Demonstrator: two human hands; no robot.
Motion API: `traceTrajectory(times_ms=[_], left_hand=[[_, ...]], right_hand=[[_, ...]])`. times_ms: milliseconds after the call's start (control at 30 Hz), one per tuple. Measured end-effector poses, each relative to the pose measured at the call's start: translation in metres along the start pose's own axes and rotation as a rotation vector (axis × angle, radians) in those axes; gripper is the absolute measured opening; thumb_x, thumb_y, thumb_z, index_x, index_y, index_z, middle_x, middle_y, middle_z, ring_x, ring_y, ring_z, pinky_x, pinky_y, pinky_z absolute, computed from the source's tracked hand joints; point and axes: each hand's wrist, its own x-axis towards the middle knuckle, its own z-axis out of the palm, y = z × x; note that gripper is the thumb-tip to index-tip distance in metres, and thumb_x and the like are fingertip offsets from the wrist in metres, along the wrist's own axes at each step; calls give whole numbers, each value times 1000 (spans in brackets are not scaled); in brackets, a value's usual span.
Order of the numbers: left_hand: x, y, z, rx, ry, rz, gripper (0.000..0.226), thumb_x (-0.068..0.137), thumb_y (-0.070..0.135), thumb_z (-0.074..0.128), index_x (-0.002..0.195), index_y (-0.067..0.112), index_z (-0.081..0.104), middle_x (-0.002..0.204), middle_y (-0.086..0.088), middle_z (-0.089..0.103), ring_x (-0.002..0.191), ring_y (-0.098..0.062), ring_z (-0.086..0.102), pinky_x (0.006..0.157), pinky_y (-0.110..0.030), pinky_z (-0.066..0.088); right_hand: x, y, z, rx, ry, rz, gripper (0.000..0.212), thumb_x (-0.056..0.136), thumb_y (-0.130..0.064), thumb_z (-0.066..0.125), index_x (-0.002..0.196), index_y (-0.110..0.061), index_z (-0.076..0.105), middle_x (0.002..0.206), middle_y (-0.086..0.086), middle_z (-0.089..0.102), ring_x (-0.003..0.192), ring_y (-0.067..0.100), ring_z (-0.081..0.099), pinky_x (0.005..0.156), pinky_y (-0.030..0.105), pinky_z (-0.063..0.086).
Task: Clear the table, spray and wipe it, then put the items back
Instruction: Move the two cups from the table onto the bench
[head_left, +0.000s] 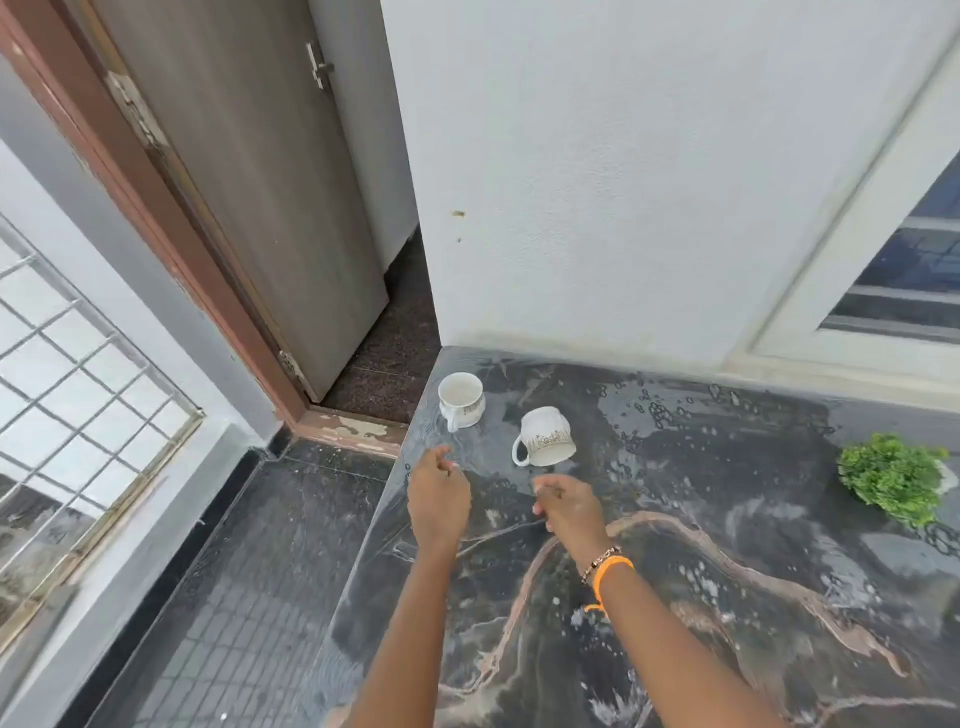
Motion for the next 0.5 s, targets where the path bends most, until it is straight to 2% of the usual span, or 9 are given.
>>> traceTrajectory(times_ms=[67,133,200,233,333,433,500], left_hand=[[20,1,4,-16,-34,-18,44,94,10,41,138,10,41,109,-8,60,107,-30,57,98,-47,44],[37,4,7,17,-64,-11,51,94,12,41,144,11,31,99,-4,56,106,-29,57,99,-48,42],[50,5,12,46,-87,2,50,94,14,42,143,11,32,98,-5,57,105,-30,57,98,-46,42],[55,4,14,44,-94,10,45,94,15,42,139,12,39,96,-6,58,104,-31,57,95,-45,44],[67,4,18,28,-101,12,28,94,18,43,119,12,53,98,-6,59,98,-29,58,87,-40,44],[76,1,20,23,-93,0,21,93,19,47,112,12,55,91,-1,58,85,-22,55,76,-33,41],[81,0,22,54,-89,21,15,93,19,48,102,11,56,87,-1,57,81,-21,53,71,-31,37]], right_hand=[[12,-4,15,175,119,66,23,88,-14,59,107,-1,64,82,7,61,74,18,56,71,28,42],[22,-14,28,235,229,103,23,85,-17,64,104,-4,65,86,8,61,80,20,55,73,27,40],[32,-21,34,306,308,150,18,83,-18,65,92,-3,68,79,9,60,74,23,52,68,27,37],[38,-22,35,302,349,159,15,82,-18,64,84,-3,67,75,10,58,71,25,51,65,27,36],[49,-29,30,105,414,130,25,84,-18,60,62,-10,51,75,11,51,70,27,47,62,31,35],[53,-35,19,-282,432,-38,18,88,-20,51,75,-8,52,89,9,44,69,27,42,57,31,31],[55,-37,11,-567,385,-215,17,89,-22,49,88,-6,56,97,8,48,70,29,46,55,29,29]])
